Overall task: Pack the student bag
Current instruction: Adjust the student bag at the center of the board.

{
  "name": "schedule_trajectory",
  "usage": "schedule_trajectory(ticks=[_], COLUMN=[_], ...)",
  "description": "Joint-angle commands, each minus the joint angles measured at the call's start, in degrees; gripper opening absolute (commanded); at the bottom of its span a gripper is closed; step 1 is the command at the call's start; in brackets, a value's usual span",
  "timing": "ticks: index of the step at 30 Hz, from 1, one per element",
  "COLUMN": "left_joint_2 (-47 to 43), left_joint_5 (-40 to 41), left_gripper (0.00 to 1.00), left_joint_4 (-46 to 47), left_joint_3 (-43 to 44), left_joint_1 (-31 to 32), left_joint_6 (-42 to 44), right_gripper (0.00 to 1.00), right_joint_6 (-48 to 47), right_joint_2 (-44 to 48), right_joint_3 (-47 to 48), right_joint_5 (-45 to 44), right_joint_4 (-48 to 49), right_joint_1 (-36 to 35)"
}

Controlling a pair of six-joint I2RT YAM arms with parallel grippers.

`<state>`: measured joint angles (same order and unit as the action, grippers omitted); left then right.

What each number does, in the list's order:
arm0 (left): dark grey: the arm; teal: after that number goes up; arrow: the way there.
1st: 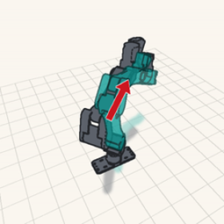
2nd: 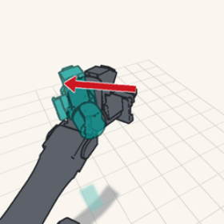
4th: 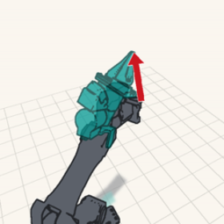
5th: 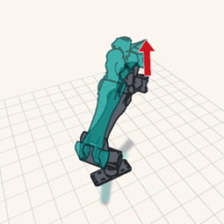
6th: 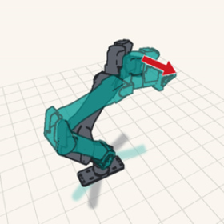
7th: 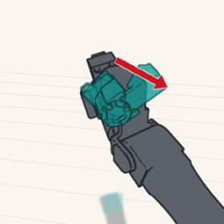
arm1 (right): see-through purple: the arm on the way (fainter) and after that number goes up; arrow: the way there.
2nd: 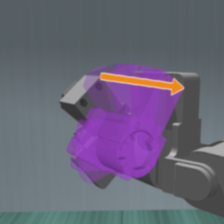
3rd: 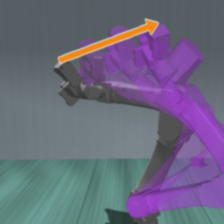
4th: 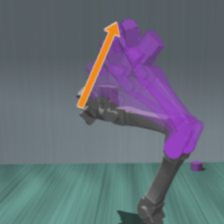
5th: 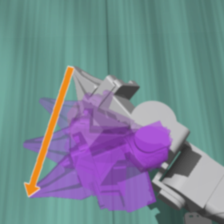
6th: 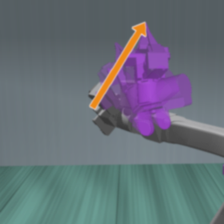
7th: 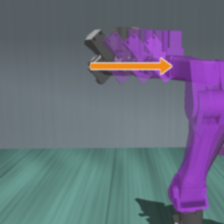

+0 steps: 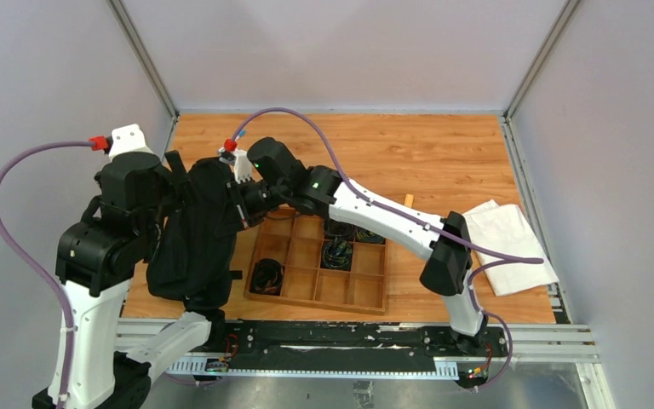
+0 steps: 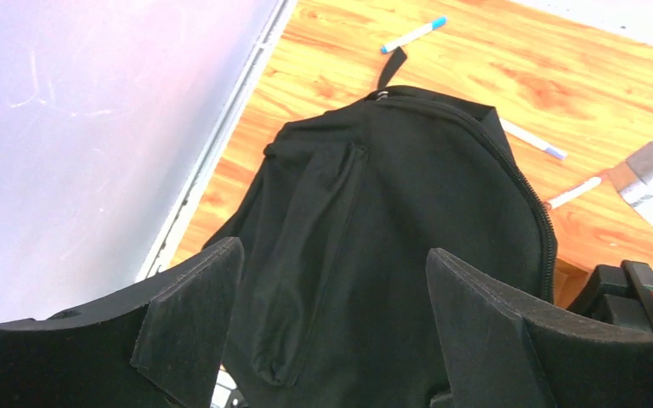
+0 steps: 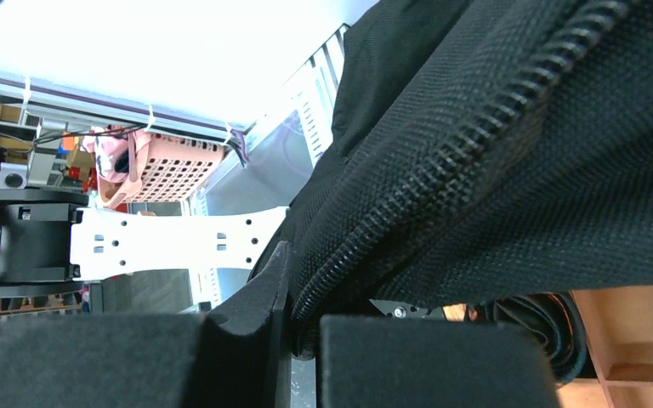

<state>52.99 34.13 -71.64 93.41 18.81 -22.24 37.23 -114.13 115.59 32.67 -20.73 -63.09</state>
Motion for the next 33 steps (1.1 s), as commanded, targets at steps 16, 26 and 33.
schedule_trajectory(ticks=[16,26,33], left_joint_2=[2.78,2.14,-0.12], left_joint_5=[-12.67,-14.52,-1.18], left_gripper=[0.85,0.83,0.75], left_joint_4=[4.27,7.27,6.83], left_joint_3=[-15.82,-29.71,-35.34], left_joint_1=[-0.44,-0.35,-0.44], left_joint_6=[1.33,-0.46,-10.66], right_gripper=[0.00,0.69,0.67], right_joint_6=[-7.56,-11.23,-11.69], right_joint_2=[27.37,27.91,31.38], right_joint_3=[-38.01,-45.46,-43.76], right_joint_5=[-19.22,-25.19,-29.29], right_joint_4=[3.09,-3.63,-5.76], right_joint_1=[2.20,6.50,8.15])
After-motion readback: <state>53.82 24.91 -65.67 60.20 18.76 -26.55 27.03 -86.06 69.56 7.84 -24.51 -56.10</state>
